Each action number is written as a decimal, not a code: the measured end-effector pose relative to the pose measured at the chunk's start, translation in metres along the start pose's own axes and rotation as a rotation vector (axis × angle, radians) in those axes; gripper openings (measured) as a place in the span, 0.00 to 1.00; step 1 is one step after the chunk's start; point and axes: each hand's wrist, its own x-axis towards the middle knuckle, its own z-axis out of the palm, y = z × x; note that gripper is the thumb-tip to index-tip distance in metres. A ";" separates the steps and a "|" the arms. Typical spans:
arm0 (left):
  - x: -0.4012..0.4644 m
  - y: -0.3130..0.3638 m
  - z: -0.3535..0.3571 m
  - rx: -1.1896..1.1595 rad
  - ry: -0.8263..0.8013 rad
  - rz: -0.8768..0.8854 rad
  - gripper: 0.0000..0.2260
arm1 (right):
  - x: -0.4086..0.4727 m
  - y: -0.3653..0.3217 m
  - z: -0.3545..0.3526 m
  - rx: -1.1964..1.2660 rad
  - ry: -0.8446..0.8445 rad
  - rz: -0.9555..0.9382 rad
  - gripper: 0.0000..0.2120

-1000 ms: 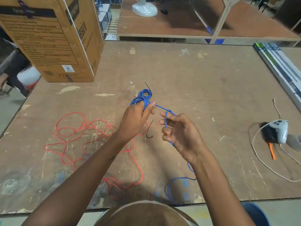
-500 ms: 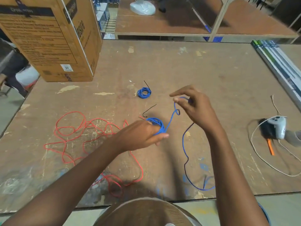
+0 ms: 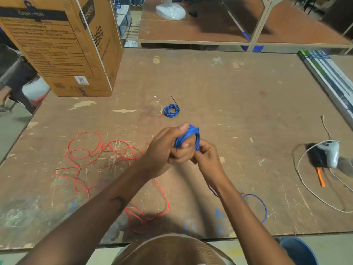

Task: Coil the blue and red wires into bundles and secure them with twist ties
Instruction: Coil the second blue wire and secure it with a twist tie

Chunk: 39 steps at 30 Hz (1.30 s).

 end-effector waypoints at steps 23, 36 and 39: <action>0.019 0.002 -0.017 0.844 0.522 0.302 0.16 | -0.026 -0.047 0.026 -0.485 0.165 -0.016 0.23; 0.016 -0.025 -0.051 1.720 0.481 0.467 0.15 | -0.021 -0.049 0.013 -1.395 0.102 -0.188 0.27; 0.010 -0.017 -0.046 1.580 0.423 0.641 0.11 | -0.010 -0.053 0.004 -1.374 0.046 -0.201 0.25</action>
